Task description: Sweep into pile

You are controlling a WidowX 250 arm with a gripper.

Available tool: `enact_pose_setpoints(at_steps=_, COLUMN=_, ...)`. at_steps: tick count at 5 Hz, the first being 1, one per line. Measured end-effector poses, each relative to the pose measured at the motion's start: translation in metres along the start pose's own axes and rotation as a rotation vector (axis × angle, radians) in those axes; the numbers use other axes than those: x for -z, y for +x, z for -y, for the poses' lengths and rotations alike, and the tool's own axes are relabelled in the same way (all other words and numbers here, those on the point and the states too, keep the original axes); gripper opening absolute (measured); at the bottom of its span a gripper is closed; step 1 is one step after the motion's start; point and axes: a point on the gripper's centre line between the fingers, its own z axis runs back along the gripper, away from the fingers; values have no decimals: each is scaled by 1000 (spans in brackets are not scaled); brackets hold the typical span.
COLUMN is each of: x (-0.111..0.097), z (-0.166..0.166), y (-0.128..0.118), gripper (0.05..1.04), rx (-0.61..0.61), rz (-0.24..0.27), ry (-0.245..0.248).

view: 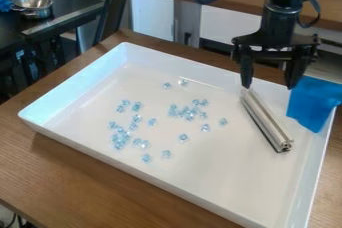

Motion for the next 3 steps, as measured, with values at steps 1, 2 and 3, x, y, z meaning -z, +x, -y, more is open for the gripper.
enact_pose_setpoints(at_steps=1, x=15, z=0, y=-5, gripper=997, rx=2, rz=-37, ry=16)
enact_pose_setpoints(at_steps=2, x=26, z=2, y=-7, gripper=997, rx=-1, rz=-148, ry=-50)
enact_pose_setpoints(at_steps=3, x=32, z=-4, y=3, gripper=997, rx=-64, rz=-153, ry=-77)
